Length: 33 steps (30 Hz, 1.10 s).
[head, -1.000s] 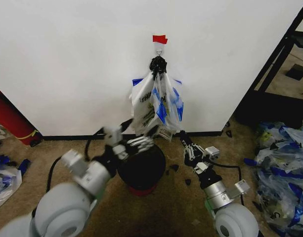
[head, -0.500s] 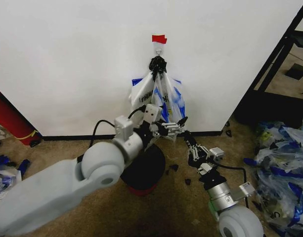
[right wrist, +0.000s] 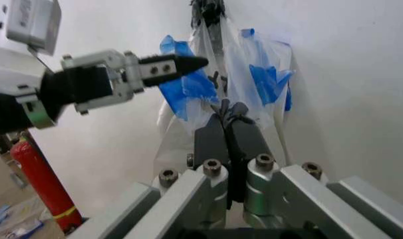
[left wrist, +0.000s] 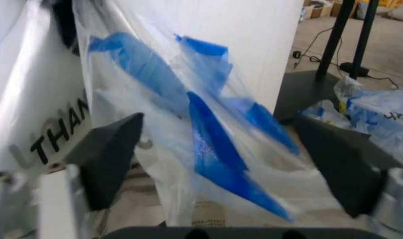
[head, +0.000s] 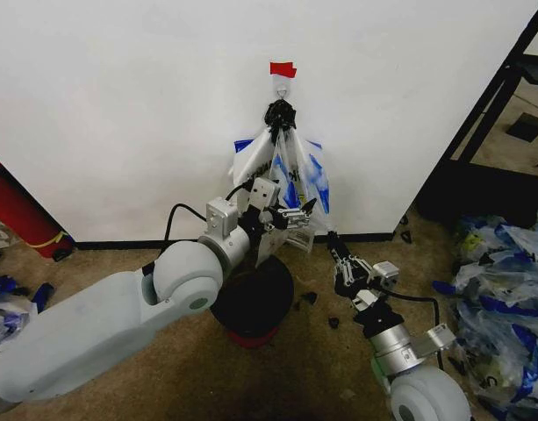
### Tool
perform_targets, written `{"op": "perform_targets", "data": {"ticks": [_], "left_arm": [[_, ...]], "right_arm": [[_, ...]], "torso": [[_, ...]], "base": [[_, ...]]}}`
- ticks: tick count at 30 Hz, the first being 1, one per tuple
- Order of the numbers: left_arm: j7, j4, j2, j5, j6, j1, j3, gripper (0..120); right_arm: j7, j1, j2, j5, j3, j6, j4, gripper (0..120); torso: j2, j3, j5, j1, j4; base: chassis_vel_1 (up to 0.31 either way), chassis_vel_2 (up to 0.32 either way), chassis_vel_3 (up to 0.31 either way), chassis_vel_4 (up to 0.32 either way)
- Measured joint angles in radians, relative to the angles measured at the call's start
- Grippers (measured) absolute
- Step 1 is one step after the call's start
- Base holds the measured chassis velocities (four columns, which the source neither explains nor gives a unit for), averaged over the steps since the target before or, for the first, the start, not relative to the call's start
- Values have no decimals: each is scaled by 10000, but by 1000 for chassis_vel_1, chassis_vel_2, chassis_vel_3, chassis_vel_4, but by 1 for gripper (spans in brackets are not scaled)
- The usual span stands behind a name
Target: Pick up the garbage bag from the wall and place it over the trash bin.
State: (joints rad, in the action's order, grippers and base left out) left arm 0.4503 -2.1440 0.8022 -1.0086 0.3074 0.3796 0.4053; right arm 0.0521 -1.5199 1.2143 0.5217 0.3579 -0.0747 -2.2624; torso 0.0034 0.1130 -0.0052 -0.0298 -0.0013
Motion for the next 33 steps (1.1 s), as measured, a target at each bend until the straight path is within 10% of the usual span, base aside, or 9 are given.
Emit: {"op": "perform_targets", "data": {"ticks": [22, 33], "left_arm": [[177, 108, 2, -51, -395, 124, -56, 1], [285, -433, 158, -465, -892, 1344, -1854, 0]], "right_arm": [[-39, -40, -93, 93, 35, 91, -124, 0], [-54, -675, -340, 293, 462, 392, -713, 18]], "torso": [[1, 0, 1, 0, 0], [2, 0, 0, 0, 0]], "base": [[0, 0, 0, 0], [0, 0, 0, 0]]}}
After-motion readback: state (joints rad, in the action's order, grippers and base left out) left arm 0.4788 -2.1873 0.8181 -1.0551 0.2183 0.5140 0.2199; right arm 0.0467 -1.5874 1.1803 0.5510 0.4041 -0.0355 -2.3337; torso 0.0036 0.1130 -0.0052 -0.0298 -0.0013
